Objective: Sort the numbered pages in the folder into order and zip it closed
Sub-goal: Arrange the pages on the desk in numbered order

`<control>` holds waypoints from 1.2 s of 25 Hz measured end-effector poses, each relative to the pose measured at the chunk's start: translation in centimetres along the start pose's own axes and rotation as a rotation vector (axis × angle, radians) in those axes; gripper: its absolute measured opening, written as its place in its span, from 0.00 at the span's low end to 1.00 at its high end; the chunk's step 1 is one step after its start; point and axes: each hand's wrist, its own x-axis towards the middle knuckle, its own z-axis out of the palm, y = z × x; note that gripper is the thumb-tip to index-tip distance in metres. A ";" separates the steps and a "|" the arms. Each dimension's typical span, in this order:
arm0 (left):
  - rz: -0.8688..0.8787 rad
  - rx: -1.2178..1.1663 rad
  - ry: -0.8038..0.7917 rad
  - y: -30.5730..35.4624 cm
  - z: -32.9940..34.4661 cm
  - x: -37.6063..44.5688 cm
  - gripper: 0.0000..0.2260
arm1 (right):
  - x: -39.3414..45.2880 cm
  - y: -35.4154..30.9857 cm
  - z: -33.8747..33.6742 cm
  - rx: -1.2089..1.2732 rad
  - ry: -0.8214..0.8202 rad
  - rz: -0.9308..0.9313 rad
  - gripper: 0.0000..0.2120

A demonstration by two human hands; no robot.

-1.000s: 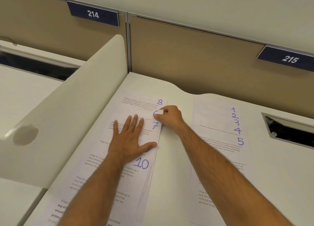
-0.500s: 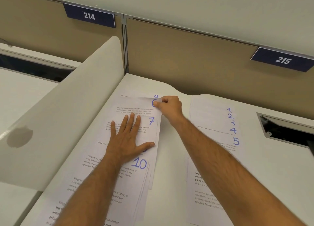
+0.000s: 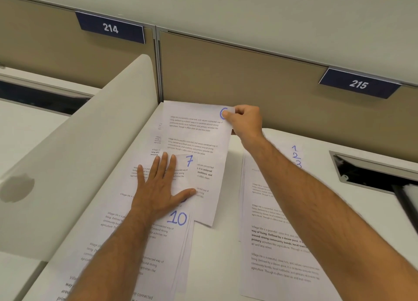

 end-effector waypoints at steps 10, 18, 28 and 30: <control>-0.010 0.073 -0.028 0.5 -0.3 0.5 0.51 | 1.4 -3.0 -13.6 0.164 0.129 -0.033 0.05; -0.088 -1.030 0.025 11.4 -4.0 0.2 0.25 | -3.2 0.4 -20.9 0.177 0.083 0.093 0.05; -0.299 -1.238 -0.134 19.1 0.6 -4.3 0.11 | -12.2 12.6 -23.3 0.037 -0.125 0.466 0.09; -0.327 -1.143 -0.143 19.1 1.4 -5.0 0.17 | -13.7 14.5 -23.7 -0.012 -0.120 0.494 0.11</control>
